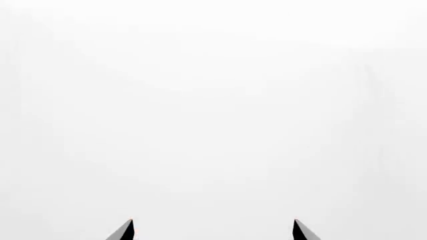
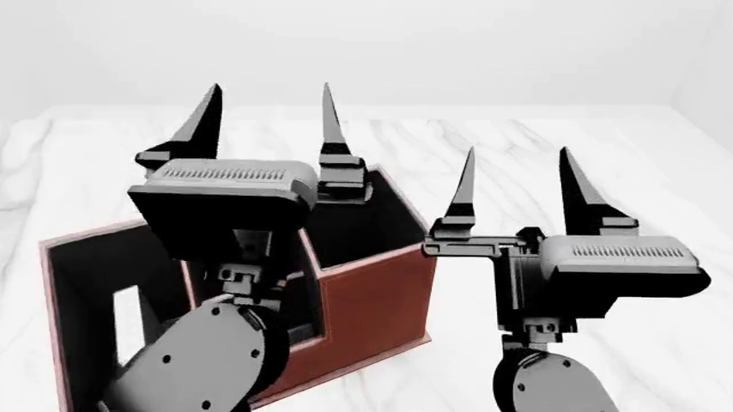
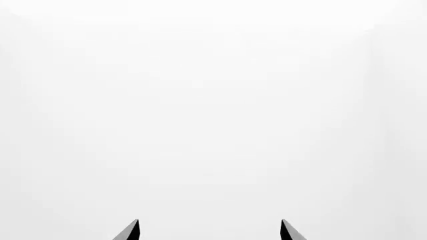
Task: Pick up the book and place it in the left compartment of the caddy.
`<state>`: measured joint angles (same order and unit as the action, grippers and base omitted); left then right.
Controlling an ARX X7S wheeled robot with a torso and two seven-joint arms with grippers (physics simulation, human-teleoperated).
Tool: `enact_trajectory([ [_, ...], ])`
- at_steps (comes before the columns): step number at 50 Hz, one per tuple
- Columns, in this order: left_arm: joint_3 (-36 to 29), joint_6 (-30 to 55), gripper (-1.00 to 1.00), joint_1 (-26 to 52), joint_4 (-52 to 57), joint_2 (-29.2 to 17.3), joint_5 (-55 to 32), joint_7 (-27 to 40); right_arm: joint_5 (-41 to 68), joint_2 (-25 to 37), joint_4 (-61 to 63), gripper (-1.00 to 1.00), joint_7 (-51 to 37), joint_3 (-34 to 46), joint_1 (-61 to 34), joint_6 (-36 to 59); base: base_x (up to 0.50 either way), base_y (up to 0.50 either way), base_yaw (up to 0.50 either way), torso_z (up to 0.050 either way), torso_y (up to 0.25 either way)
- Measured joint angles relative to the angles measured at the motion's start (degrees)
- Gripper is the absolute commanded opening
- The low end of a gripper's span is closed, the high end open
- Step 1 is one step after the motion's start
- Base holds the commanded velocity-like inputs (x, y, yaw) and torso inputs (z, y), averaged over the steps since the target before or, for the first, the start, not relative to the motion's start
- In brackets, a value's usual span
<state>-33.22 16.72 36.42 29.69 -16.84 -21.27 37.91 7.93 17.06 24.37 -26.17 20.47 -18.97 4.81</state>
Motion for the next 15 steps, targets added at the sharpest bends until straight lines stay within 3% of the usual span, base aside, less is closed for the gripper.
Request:
enact_trajectory([
  [7,10.2,-2.0,1.00,-9.8,-0.9,3.7,16.9,-5.4,-1.8,0.1,2.2,1.00,-0.7,0.5,0.2,-2.4,0.00,0.00,0.00,0.000,0.000],
  [15,15.9,-2.4,1.00,-14.7,-0.7,5.6,26.3,-8.1,-2.1,0.2,3.7,1.00,-1.1,0.2,-0.1,-3.2,0.00,0.00,0.00,0.000,0.000],
])
